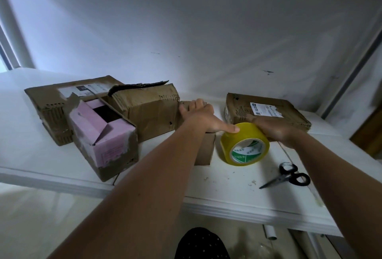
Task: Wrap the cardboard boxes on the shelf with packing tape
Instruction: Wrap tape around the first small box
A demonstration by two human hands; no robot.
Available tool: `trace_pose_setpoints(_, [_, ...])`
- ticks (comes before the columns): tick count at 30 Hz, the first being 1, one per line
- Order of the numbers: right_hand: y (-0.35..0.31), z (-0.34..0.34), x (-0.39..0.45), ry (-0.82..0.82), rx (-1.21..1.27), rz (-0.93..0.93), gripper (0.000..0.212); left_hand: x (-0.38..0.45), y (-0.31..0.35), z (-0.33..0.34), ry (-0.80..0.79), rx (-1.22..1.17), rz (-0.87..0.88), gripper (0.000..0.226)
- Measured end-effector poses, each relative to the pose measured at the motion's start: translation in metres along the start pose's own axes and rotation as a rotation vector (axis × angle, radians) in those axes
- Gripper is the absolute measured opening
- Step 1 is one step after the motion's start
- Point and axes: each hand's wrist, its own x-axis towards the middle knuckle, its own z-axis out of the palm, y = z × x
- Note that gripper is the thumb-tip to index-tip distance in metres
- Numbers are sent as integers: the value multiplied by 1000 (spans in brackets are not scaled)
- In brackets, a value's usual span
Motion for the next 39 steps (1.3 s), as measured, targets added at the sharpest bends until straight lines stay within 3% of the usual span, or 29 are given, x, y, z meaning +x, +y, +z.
trace_pose_setpoints(3, [19, -20, -8, -58, -178, 76, 24, 0, 0, 0, -4, -3, 2, 109])
trace_pose_setpoints(6, [38, -31, -14, -237, -433, 232, 9, 1, -1, -1, -3, -8, 0, 108])
trace_pose_setpoints(8, [46, -33, -18, -341, -671, 265, 19, 1, -1, 0, 3, -1, 0, 108])
trace_pose_setpoints(11, [51, -30, -24, -369, -889, 230, 43, 1, 0, 1, 6, -9, 0, 108])
trace_pose_setpoints(15, [54, -17, -25, -321, -1097, 143, 41, 1, -2, 2, 12, -16, 0, 108])
trace_pose_setpoints(22, [56, -30, -31, -274, -1082, 157, 21, 1, -1, 2, 23, -10, 3, 107])
trace_pose_setpoints(25, [66, -27, -35, -293, -1182, 176, 39, 2, -2, 3, 31, -7, 8, 106])
trace_pose_setpoints(29, [68, -24, -39, -218, -1179, 158, 40, 0, -1, 3, 28, -2, 5, 107])
trace_pose_setpoints(32, [63, -23, -42, -193, -1274, 75, 35, 1, -1, 4, 25, -2, 4, 107])
trace_pose_setpoints(35, [58, -14, -45, -190, -1408, -157, 32, 2, -2, 3, 25, -4, 3, 108])
trace_pose_setpoints(39, [47, -1, -47, -197, -1299, -434, 31, 1, -2, 3, 24, -7, 0, 107])
